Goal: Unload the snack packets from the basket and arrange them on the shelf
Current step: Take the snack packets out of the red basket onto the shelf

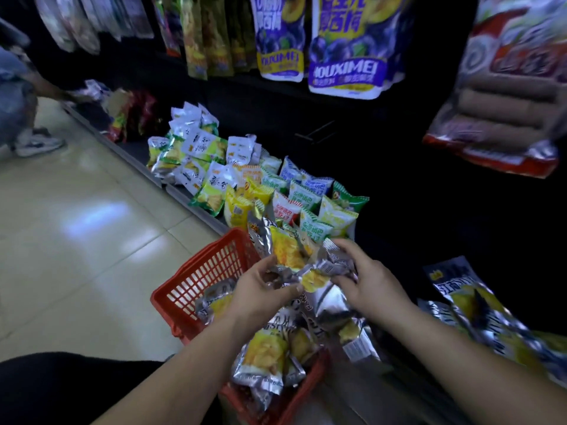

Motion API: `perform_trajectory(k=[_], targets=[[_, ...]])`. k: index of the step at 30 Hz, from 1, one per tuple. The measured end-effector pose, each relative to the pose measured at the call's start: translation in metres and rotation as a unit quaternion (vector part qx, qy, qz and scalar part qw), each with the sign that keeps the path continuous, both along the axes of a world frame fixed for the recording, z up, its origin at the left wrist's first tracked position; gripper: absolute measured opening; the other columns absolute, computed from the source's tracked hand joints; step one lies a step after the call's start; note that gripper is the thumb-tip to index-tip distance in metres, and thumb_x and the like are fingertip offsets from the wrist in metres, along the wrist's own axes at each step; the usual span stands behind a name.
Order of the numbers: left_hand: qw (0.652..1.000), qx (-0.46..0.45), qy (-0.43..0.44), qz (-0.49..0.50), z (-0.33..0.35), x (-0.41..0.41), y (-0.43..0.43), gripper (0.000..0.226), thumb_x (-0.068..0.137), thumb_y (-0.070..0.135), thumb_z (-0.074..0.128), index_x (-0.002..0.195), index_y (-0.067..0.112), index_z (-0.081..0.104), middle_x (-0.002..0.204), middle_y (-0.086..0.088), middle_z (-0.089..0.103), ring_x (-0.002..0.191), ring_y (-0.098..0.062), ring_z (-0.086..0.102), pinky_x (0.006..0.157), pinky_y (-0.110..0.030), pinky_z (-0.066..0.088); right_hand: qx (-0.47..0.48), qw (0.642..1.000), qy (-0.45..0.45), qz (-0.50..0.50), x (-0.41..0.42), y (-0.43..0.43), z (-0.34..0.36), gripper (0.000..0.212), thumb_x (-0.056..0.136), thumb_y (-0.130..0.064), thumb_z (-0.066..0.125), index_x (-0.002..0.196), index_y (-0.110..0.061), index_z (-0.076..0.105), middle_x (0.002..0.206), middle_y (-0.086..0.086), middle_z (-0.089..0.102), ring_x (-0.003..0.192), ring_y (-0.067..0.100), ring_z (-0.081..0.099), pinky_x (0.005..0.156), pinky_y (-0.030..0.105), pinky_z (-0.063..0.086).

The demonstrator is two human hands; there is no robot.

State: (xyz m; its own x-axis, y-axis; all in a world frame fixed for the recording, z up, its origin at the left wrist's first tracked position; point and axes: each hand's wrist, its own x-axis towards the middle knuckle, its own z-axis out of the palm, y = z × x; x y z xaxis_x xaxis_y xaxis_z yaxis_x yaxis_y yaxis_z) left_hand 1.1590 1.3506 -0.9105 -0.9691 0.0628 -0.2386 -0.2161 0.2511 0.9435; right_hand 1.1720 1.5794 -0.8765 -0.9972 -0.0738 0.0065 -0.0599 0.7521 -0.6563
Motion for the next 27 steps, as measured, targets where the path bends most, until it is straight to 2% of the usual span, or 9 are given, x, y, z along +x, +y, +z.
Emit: perform_trajectory(k=[3, 7, 9, 12, 14, 17, 21, 24, 27], targets=[[0.999, 0.008, 0.002, -0.039, 0.011, -0.006, 0.042, 0.104, 0.062, 0.034, 0.098, 0.15, 0.018, 0.046, 0.131, 0.0, 0.068, 0.113, -0.014, 0.068, 0.091, -0.032, 0.06, 0.027, 0.998, 0.023, -0.053, 0.017, 0.04, 0.02, 0.063, 0.092, -0.031, 0.07, 0.136, -0.058, 0.033, 0.087, -0.008, 0.066, 0.058, 0.011, 0.054, 0.061, 0.036, 0.046], [0.991, 0.041, 0.0, -0.125, 0.023, -0.002, 0.116, 0.069, 0.073, 0.012, 0.091, 0.125, 0.031, 0.051, 0.105, 0.017, 0.07, 0.092, 0.005, 0.069, 0.07, -0.017, 0.057, 0.084, 0.988, 0.016, -0.128, 0.042, 0.102, 0.032, 0.064, 0.095, -0.034, 0.065, 0.136, -0.061, 0.025, 0.076, -0.007, 0.062, 0.054, 0.013, 0.05, 0.053, 0.033, 0.04], [0.984, 0.064, -0.02, -0.167, 0.014, 0.004, 0.155, 0.063, 0.074, 0.006, 0.09, 0.123, 0.027, 0.056, 0.107, 0.01, 0.075, 0.097, 0.004, 0.071, 0.077, -0.017, 0.057, 0.107, 0.981, -0.008, -0.161, 0.061, 0.136, 0.033, 0.063, 0.097, -0.032, 0.064, 0.139, -0.059, 0.026, 0.067, -0.011, 0.054, 0.056, 0.012, 0.05, 0.054, 0.034, 0.042], [0.969, 0.091, -0.054, -0.225, -0.005, 0.02, 0.214, 0.053, 0.076, 0.002, 0.087, 0.12, 0.022, 0.065, 0.109, -0.001, 0.079, 0.104, -0.009, 0.073, 0.083, -0.021, 0.058, 0.124, 0.966, -0.06, -0.217, 0.094, 0.191, 0.025, 0.062, 0.097, -0.029, 0.062, 0.138, -0.058, 0.027, 0.095, -0.012, 0.066, 0.076, 0.021, 0.062, 0.06, 0.031, 0.044], [0.957, 0.098, -0.074, -0.261, -0.018, 0.029, 0.252, 0.065, 0.071, 0.013, 0.093, 0.129, 0.018, 0.063, 0.114, -0.001, 0.078, 0.111, -0.013, 0.071, 0.088, -0.023, 0.057, 0.137, 0.95, -0.086, -0.267, 0.115, 0.225, 0.015, 0.062, 0.095, -0.026, 0.06, 0.135, -0.059, 0.025, 0.108, -0.005, 0.068, 0.081, 0.026, 0.064, 0.062, 0.034, 0.049], [0.945, 0.106, -0.095, -0.296, -0.025, 0.038, 0.305, 0.119, 0.051, 0.045, 0.098, 0.151, 0.016, 0.043, 0.13, 0.002, 0.069, 0.124, -0.01, 0.063, 0.096, -0.028, 0.054, 0.163, 0.925, -0.099, -0.328, 0.136, 0.261, 0.012, 0.067, 0.093, -0.016, 0.057, 0.137, -0.054, 0.025, 0.093, -0.002, 0.068, 0.078, 0.027, 0.064, 0.07, 0.04, 0.055], [0.936, 0.127, -0.091, -0.316, -0.025, 0.04, 0.357, 0.114, 0.064, 0.045, 0.094, 0.158, 0.022, 0.033, 0.144, 0.005, 0.059, 0.133, -0.005, 0.054, 0.109, -0.039, 0.049, 0.177, 0.894, -0.052, -0.408, 0.153, 0.297, 0.015, 0.063, 0.093, -0.014, 0.057, 0.137, -0.05, 0.031, 0.088, -0.006, 0.064, 0.076, 0.025, 0.061, 0.066, 0.037, 0.05], [0.932, 0.113, -0.104, -0.328, -0.033, 0.046, 0.375, 0.107, 0.076, 0.032, 0.089, 0.161, 0.027, 0.024, 0.153, 0.009, 0.048, 0.136, -0.006, 0.05, 0.112, -0.044, 0.046, 0.183, 0.864, 0.008, -0.468, 0.164, 0.318, 0.003, 0.061, 0.095, -0.018, 0.057, 0.143, -0.047, 0.031, 0.119, -0.005, 0.064, 0.097, 0.027, 0.064, 0.067, 0.035, 0.045], [0.917, 0.077, -0.14, -0.366, -0.056, 0.058, 0.382, 0.103, 0.083, 0.021, 0.084, 0.162, 0.029, 0.018, 0.156, 0.013, 0.04, 0.116, -0.007, 0.059, 0.086, -0.029, 0.055, 0.243, 0.808, -0.053, -0.534, 0.178, 0.331, -0.027, 0.077, 0.094, -0.043, 0.062, 0.156, -0.041, 0.017, 0.147, 0.003, 0.044, 0.128, 0.03, 0.047, 0.094, 0.045, 0.044]])
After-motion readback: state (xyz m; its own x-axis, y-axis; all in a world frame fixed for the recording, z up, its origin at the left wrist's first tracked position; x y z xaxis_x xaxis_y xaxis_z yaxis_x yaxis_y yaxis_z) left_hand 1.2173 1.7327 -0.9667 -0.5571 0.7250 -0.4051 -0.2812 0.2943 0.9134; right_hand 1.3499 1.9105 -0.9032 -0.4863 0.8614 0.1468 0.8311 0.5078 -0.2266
